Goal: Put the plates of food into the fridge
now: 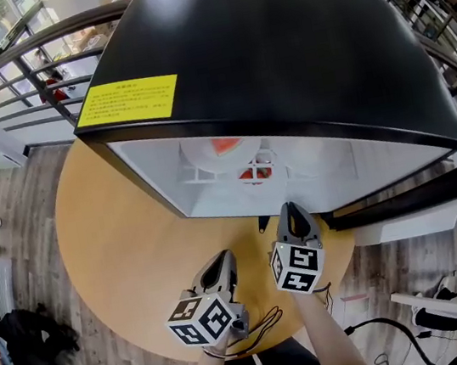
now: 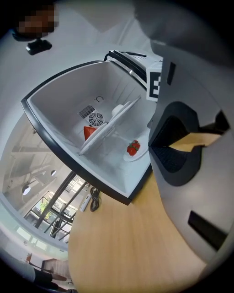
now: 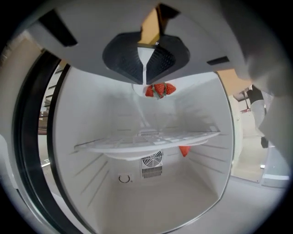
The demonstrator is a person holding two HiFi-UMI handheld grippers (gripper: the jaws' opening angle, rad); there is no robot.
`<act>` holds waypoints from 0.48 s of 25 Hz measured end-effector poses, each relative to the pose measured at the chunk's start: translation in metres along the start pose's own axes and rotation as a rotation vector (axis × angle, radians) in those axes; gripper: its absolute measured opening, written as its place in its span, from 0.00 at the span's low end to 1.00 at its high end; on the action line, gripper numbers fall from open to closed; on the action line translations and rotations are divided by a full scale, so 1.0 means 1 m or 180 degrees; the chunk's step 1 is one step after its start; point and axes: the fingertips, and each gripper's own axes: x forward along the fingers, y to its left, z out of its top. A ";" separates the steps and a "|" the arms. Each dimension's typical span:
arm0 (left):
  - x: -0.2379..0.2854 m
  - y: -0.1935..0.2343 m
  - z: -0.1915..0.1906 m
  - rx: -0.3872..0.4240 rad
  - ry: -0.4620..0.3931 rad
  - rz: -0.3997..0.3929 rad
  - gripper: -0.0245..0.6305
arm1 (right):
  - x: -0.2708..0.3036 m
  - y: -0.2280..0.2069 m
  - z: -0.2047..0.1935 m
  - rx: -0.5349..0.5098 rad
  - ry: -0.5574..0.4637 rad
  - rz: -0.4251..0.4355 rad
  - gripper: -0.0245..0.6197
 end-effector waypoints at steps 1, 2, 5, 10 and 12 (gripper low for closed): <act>-0.001 -0.002 0.003 0.0060 -0.0034 0.0001 0.05 | -0.007 0.002 0.005 -0.0005 -0.0059 0.0035 0.08; -0.002 -0.005 0.007 0.0125 -0.0070 0.0003 0.05 | -0.015 0.005 0.011 -0.0007 -0.0119 0.0079 0.07; -0.004 -0.015 0.019 0.0384 -0.0184 0.0025 0.05 | -0.040 0.016 0.031 0.0047 -0.0285 0.0259 0.06; -0.011 -0.043 0.040 0.0856 -0.0388 -0.0008 0.05 | -0.086 0.026 0.063 0.0272 -0.0506 0.0503 0.06; -0.016 -0.055 0.045 0.1015 -0.0483 -0.0023 0.05 | -0.102 0.027 0.074 0.0324 -0.0592 0.0543 0.06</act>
